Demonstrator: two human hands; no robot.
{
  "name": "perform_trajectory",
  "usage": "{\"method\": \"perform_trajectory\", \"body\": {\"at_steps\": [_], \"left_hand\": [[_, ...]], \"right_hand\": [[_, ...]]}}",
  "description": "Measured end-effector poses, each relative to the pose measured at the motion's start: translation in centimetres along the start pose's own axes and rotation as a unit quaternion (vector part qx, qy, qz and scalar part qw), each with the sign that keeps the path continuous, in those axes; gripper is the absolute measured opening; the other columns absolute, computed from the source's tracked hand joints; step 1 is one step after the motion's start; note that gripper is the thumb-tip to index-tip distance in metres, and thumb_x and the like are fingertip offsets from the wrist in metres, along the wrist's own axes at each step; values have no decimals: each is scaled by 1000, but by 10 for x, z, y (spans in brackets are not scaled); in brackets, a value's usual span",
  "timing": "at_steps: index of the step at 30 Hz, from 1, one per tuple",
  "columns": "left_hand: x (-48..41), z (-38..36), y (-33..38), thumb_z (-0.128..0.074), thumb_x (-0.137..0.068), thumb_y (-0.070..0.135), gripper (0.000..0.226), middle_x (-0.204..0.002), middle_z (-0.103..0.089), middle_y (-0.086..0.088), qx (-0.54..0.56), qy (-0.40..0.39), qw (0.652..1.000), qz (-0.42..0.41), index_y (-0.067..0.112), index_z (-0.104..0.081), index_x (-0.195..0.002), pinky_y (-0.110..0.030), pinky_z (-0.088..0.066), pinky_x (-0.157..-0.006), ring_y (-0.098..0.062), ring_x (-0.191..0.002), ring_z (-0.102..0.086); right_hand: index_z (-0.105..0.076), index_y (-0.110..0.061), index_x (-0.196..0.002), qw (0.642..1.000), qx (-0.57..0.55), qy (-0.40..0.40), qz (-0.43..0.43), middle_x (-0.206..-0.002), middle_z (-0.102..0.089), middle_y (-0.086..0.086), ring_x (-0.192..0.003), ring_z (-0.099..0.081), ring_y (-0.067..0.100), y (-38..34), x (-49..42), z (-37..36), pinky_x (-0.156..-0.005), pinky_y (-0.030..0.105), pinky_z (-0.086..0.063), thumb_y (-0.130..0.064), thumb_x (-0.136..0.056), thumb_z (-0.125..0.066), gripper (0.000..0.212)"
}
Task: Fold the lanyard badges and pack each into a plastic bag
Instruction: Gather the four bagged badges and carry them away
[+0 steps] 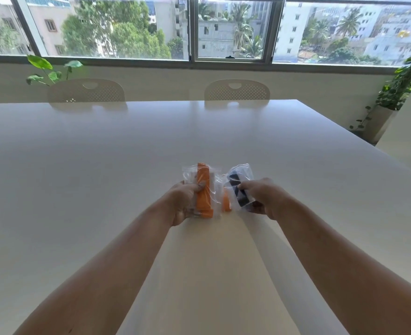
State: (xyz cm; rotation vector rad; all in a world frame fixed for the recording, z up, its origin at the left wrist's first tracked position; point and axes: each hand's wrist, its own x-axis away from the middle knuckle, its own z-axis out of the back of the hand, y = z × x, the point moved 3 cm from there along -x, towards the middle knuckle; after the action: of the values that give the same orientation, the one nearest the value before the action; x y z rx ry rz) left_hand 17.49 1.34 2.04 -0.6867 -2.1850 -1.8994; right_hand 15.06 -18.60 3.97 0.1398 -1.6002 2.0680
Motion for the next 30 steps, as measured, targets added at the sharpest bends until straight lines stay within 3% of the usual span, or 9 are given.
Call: {"method": "perform_trajectory", "body": {"at_steps": [3, 7, 9, 12, 17, 22, 27, 30], "left_hand": [[1, -3, -8, -61, -97, 21, 33, -103, -72, -16, 24, -8, 1000, -2, 4, -57, -125, -45, -62, -64, -32, -82, -72], [5, 1, -15, -64, -94, 26, 40, -111, -71, -23, 48, -18, 999, 0, -2, -62, -122, -47, -60, -79, -35, -92, -69], [7, 2, -18, -66, -93, 26, 40, -114, -71, -23, 64, -26, 998, -7, -1, -63, -122, -46, -61, -80, -34, -92, -70], [10, 1, -25, -66, -92, 23, 34, -103, -75, -17, 83, -38, 996, -24, 3, -61, -120, -46, -61, -77, -32, -88, -74], [18, 7, -26, -67, -92, 22, 26, -95, -77, -13, 74, -34, 995, -49, 7, -64, -112, -42, -61, -72, -29, -86, -76], [33, 22, -19, -68, -91, 22, 31, -105, -75, -14, 58, -30, 995, -74, 7, -64, -117, -48, -58, -83, -31, -93, -74], [51, 49, -7, -68, -89, 19, 29, -102, -77, -11, 94, -16, 991, -95, 8, -62, -115, -41, -61, -71, -27, -89, -76], [66, 72, -1, -69, -88, 20, 32, -106, -76, -11, 108, -11, 988, -113, 9, -62, -117, -43, -61, -76, -28, -92, -75]], "right_hand": [[-63, -5, -97, 1000, -24, -17, 1, -78, -64, 12, -60, -61, 19, 7, 3, -2, -51, 24, -53, -8, -81, -71, 18], [-61, 5, -110, 997, -53, -60, 5, -91, -66, 19, -75, -65, 28, 14, 9, 0, -70, 36, -56, -4, -79, -72, 34], [-59, 7, -114, 994, -68, -86, 7, -94, -66, 22, -82, -65, 33, 15, 13, -2, -80, 43, -55, -2, -80, -69, 36], [-57, 1, -115, 989, -99, -112, 6, -96, -68, 21, -85, -66, 34, 18, 19, -6, -83, 48, -55, -5, -83, -66, 34], [-61, -12, -113, 977, -150, -149, 25, -102, -72, 16, -85, -71, 29, 25, 27, -16, -68, 41, -60, -20, -91, -67, 25], [-64, -10, -111, 977, -166, -112, 72, -100, -73, 16, -85, -73, 28, 25, 33, -29, -66, 37, -59, -16, -94, -63, 18], [-65, -10, -108, 972, -179, -99, 112, -97, -75, 14, -84, -75, 28, 15, 47, -47, -66, 36, -60, -13, -93, -63, 16], [-66, -10, -107, 969, -181, -101, 135, -91, -77, 11, -82, -75, 27, 10, 57, -62, -65, 36, -60, -13, -93, -63, 14]]}}
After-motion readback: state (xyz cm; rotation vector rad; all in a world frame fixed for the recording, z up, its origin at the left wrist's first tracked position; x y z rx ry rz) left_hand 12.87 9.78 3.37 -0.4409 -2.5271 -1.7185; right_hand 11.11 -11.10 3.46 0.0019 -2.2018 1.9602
